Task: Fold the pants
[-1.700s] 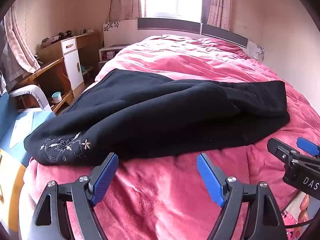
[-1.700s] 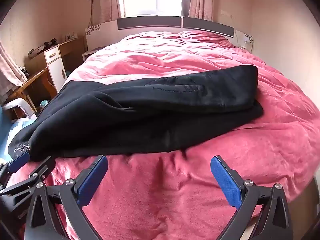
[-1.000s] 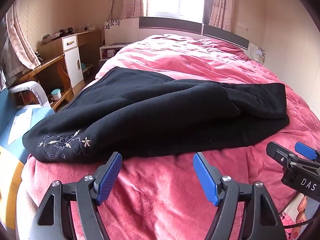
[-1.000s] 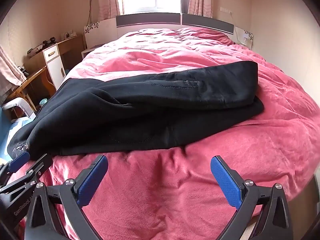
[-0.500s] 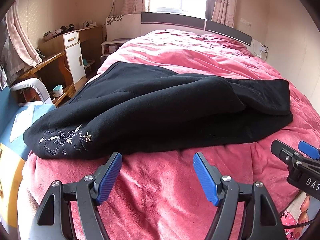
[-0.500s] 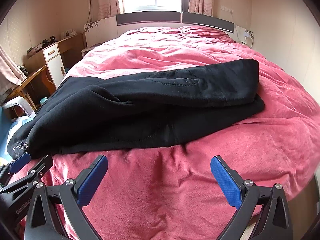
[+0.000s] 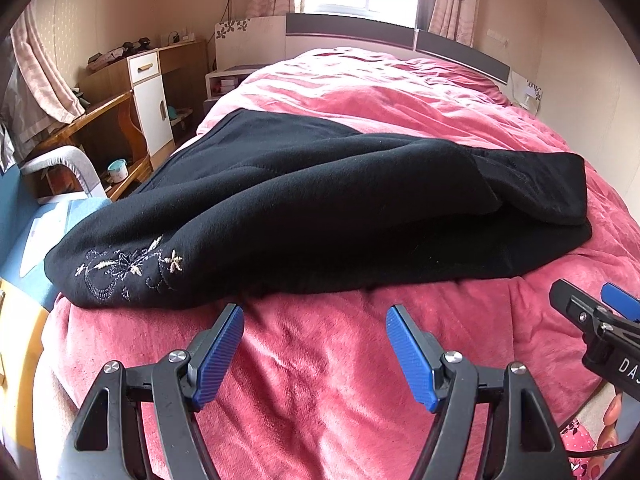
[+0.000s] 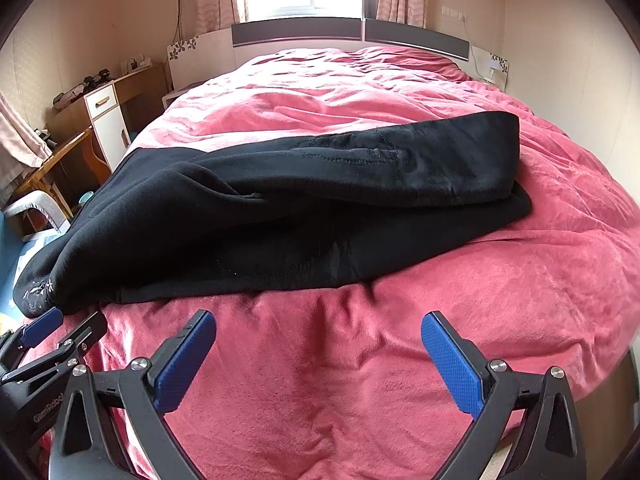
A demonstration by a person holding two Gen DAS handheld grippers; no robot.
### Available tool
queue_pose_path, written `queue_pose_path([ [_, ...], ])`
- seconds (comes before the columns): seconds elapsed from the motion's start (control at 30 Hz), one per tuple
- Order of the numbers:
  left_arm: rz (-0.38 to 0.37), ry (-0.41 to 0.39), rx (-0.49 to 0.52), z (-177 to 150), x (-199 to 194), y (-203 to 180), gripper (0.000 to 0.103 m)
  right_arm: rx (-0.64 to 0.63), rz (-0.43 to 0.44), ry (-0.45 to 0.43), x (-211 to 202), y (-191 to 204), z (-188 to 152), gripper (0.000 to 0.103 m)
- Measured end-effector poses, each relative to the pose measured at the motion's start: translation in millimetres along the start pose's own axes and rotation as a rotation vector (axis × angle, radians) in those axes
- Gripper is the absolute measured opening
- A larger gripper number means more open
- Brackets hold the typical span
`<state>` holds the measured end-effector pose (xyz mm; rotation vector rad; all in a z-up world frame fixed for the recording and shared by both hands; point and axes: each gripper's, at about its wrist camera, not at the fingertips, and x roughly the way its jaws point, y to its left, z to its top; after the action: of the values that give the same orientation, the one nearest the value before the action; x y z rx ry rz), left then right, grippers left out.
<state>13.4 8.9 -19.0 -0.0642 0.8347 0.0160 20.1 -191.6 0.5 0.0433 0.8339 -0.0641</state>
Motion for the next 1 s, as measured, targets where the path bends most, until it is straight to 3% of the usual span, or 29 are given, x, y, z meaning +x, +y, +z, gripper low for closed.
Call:
queue_pose_path([
  [0.57, 0.013, 0.079, -0.002, 0.7, 16.5, 9.7, 0.075, 0.019, -0.033, 0.021, 12.6, -16.9, 2.9, 0.103],
  [0.7, -0.043, 0.122, -0.021, 3.1, 21.5, 19.9, 0.075, 0.034, -0.043, 0.017, 18.3, -39.1, 9.7, 0.103],
  [0.83, -0.127, 0.138, -0.082, 7.0, 25.3, 36.4, 0.075, 0.067, 0.002, -0.008, 23.5, -72.4, 18.9, 0.103],
  [1.0, -0.16, 0.131, -0.142, 10.9, 26.1, 58.4, 0.075, 0.063, -0.087, 0.035, 40.3, -118.2, 25.6, 0.103],
])
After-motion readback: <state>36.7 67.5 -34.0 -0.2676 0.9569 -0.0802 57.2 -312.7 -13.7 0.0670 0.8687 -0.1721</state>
